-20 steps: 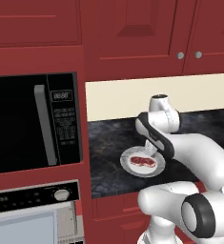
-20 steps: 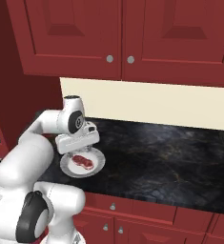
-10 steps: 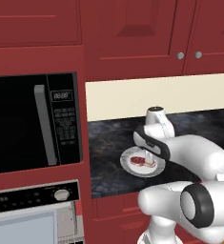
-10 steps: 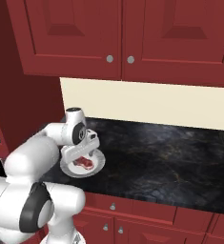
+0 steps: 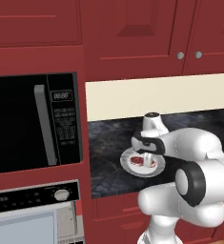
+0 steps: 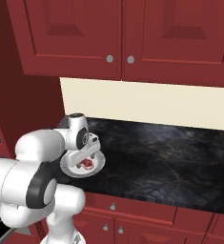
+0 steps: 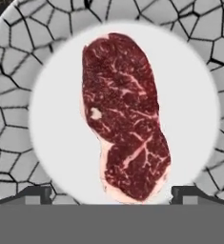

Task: Place the steak on the bottom rack of the oven.

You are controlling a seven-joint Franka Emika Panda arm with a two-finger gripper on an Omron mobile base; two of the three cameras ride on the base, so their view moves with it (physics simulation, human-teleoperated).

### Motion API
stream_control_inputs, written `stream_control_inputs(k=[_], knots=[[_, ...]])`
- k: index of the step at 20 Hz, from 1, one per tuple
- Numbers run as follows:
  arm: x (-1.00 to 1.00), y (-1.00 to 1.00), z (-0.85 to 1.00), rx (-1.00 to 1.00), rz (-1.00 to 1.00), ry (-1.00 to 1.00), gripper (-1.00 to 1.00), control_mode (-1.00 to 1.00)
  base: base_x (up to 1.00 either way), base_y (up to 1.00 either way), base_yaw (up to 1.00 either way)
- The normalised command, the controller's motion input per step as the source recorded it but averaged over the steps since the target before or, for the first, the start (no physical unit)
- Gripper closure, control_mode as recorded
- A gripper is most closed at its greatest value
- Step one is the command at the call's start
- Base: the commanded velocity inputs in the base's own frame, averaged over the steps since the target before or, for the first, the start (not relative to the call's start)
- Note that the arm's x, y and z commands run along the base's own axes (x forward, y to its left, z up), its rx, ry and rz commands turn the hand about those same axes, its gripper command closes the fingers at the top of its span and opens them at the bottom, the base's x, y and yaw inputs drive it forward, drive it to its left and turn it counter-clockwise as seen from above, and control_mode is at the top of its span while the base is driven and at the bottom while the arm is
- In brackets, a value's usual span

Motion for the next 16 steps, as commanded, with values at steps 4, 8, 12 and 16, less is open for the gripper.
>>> stream_control_inputs(k=[4,8,12,16], knots=[[0.20,0.00,-0.34,0.00,0.05,0.00,-1.00,-1.00,0.00,0.00,0.00],[0.15,0.00,-0.38,0.00,0.06,0.00,-1.00,-1.00,0.00,0.00,0.00],[0.09,0.00,-0.23,0.00,0.06,-0.01,-1.00,-1.00,0.00,0.00,0.00],[0.00,0.00,-0.10,0.00,0.04,0.00,-1.00,-1.00,0.00,0.00,0.00]])
